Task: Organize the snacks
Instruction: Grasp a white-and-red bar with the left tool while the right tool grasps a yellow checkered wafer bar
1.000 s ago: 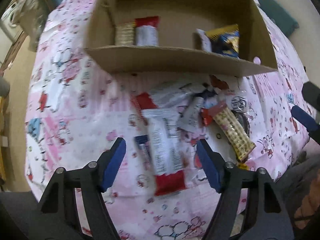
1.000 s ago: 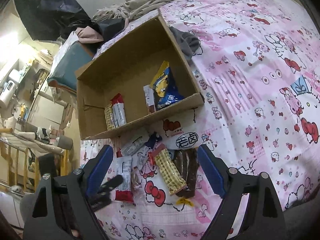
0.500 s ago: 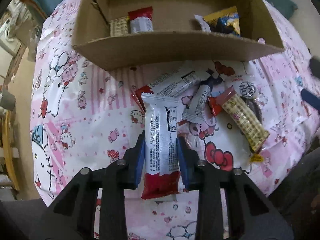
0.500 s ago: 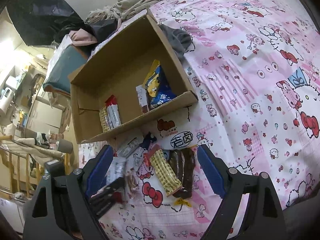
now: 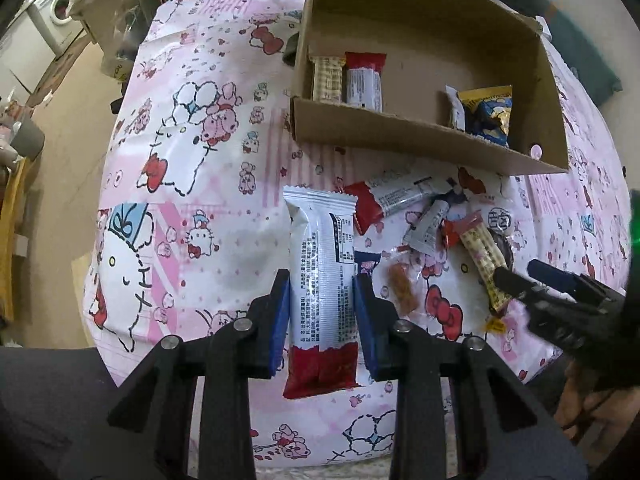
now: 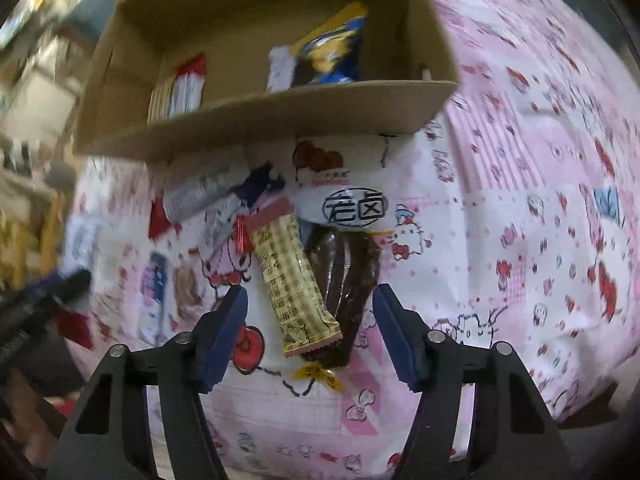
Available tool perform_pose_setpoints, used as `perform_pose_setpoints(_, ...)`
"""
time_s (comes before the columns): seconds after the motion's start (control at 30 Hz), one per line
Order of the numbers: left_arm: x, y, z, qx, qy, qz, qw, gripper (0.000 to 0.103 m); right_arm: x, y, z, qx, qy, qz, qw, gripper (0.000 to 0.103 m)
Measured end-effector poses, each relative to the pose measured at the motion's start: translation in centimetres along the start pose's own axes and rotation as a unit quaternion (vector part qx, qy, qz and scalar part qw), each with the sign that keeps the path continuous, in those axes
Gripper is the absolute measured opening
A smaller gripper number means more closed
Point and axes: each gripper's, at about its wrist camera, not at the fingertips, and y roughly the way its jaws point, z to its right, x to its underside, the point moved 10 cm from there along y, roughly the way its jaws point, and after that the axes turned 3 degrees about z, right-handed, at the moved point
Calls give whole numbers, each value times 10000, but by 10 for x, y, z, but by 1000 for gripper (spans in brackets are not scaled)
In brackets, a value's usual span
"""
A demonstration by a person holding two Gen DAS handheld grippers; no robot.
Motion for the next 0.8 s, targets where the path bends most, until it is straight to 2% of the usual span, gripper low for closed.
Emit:
perform_pose_setpoints(0.1, 0, -4, 4, 61, 78, 39, 9999, 27, 0, 8, -9, 268, -465, -35, 9986, 67)
perform_pose_setpoints(0.17, -1, -4, 9, 76, 152, 72, 9998, 27, 1, 13, -14, 344, -685, -78, 9970, 61)
perform_pose_setpoints(0.23, -2, -4, 12, 37, 229, 120, 9997, 27, 4, 17, -17, 425, -859, -163, 9953, 38)
perform_pose_setpoints(0.3, -3, -4, 12, 18, 251, 138, 9996, 27, 7, 18, -18, 424, -959, -189, 9943, 29)
perform_pose_setpoints(0.53, -5, -3, 8, -57, 198, 188, 9996, 27, 8, -1, -27, -227, -674, -62, 9974, 27)
perform_pose_setpoints(0.8, -6, 1, -1, -197, 103, 217, 9995, 27, 11, -20, -31, -628, -473, -105, 9968, 27)
